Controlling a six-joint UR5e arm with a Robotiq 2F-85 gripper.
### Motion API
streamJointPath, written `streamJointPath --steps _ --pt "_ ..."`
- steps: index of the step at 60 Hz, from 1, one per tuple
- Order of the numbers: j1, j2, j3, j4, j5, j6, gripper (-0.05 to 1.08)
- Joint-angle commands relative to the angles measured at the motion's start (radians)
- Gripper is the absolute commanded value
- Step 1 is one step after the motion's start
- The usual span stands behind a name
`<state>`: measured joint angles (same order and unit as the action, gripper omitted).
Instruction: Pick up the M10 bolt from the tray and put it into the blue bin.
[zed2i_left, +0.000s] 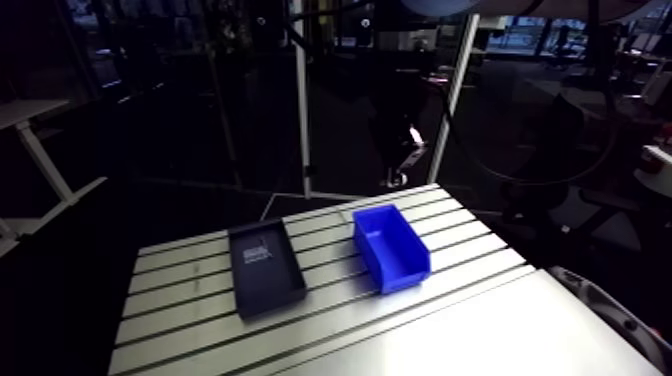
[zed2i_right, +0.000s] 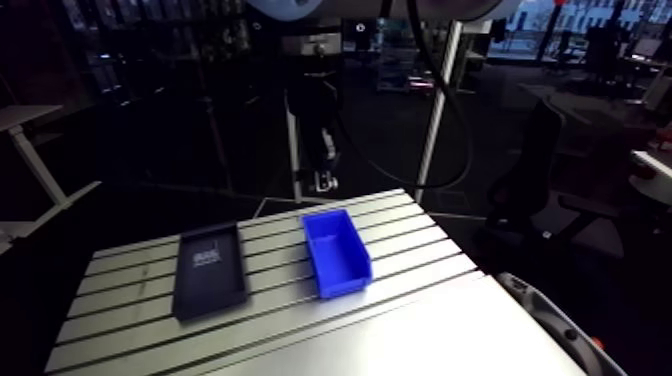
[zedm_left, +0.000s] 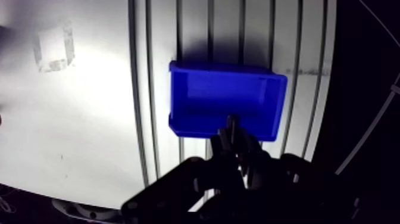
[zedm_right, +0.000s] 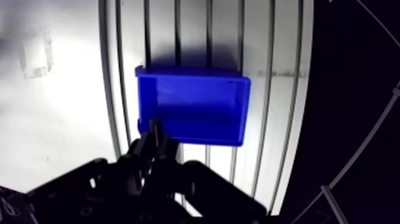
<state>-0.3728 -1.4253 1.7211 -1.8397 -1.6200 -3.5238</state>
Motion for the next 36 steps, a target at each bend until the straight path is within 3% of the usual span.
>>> streamJointPath --steps 1,11,36 --pt "-0.002 0.01 0.034 -0.065 -0.026 -0.001 1.07" --pt "0.0 0.025 0.067 -0.105 -0.04 0.009 1.07" --pt "-0.014 0.104 0.101 -0.17 -0.044 0.016 1.07"
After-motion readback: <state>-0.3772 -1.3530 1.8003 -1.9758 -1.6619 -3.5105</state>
